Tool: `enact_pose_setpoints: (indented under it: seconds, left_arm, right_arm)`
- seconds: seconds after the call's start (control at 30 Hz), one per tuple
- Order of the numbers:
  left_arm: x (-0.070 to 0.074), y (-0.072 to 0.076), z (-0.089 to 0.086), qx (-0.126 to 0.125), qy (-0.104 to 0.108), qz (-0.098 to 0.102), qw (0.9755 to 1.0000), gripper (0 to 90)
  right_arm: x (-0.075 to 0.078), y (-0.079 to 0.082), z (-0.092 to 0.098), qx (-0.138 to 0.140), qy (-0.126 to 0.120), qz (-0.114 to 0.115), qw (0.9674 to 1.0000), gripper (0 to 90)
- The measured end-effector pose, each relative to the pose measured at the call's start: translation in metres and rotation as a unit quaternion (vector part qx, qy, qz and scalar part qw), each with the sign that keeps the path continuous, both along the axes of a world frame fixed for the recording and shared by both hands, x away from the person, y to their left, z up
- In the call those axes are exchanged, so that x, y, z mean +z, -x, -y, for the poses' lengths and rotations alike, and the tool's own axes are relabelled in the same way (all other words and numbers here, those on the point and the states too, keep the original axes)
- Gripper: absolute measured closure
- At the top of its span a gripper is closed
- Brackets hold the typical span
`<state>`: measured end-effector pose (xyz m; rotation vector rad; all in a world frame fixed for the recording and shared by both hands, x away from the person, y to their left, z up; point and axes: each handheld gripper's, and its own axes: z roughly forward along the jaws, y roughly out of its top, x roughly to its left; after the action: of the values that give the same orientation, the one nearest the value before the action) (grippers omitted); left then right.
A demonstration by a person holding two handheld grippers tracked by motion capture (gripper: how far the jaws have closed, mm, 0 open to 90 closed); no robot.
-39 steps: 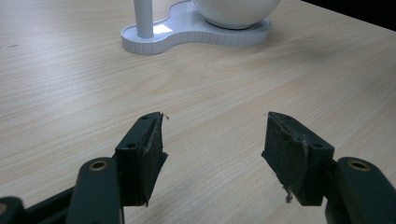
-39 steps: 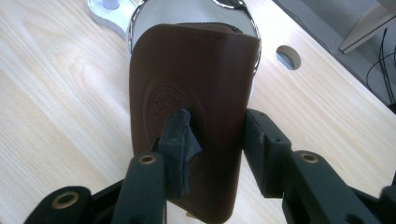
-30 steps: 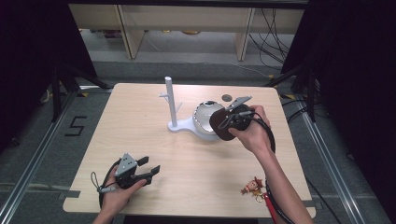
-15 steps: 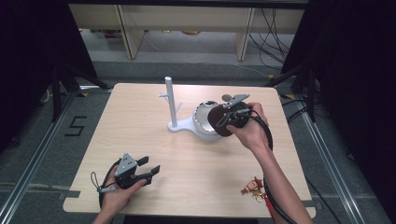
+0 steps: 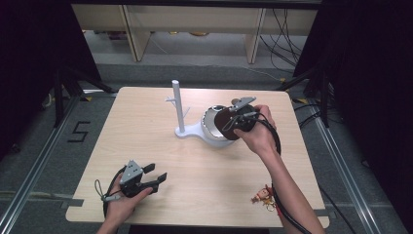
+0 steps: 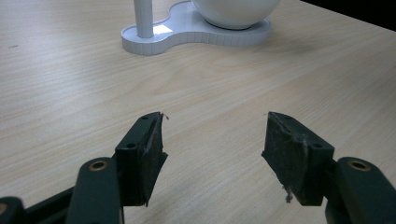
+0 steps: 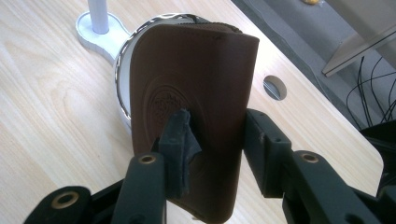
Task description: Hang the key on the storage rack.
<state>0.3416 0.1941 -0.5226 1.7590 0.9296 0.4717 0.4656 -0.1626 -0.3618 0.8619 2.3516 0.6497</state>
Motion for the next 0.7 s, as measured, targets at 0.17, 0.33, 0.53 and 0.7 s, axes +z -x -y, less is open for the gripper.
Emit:
enact_pose_setpoints:
  seconds: [0.17, 0.33, 0.53, 0.7]
  left_arm:
    - [0.000, 0.000, 0.000, 0.000, 0.000, 0.000, 1.0000, 36.6]
    - [0.000, 0.000, 0.000, 0.000, 0.001, 0.000, 1.0000, 36.6]
    - [0.000, 0.000, 0.000, 0.000, 0.001, 0.000, 1.0000, 36.6]
    - [0.000, 0.000, 0.000, 0.001, 0.001, 0.000, 1.0000, 36.6]
  right_arm:
    - [-0.001, -0.003, -0.003, 0.003, 0.001, 0.008, 1.0000, 62.6]
    - [-0.002, -0.006, -0.005, 0.009, 0.002, 0.015, 0.9999, 62.6]
    - [-0.003, -0.011, -0.009, 0.016, 0.005, 0.025, 0.9996, 62.6]
    - [-0.004, -0.012, -0.012, 0.008, 0.000, 0.024, 0.9997, 62.6]
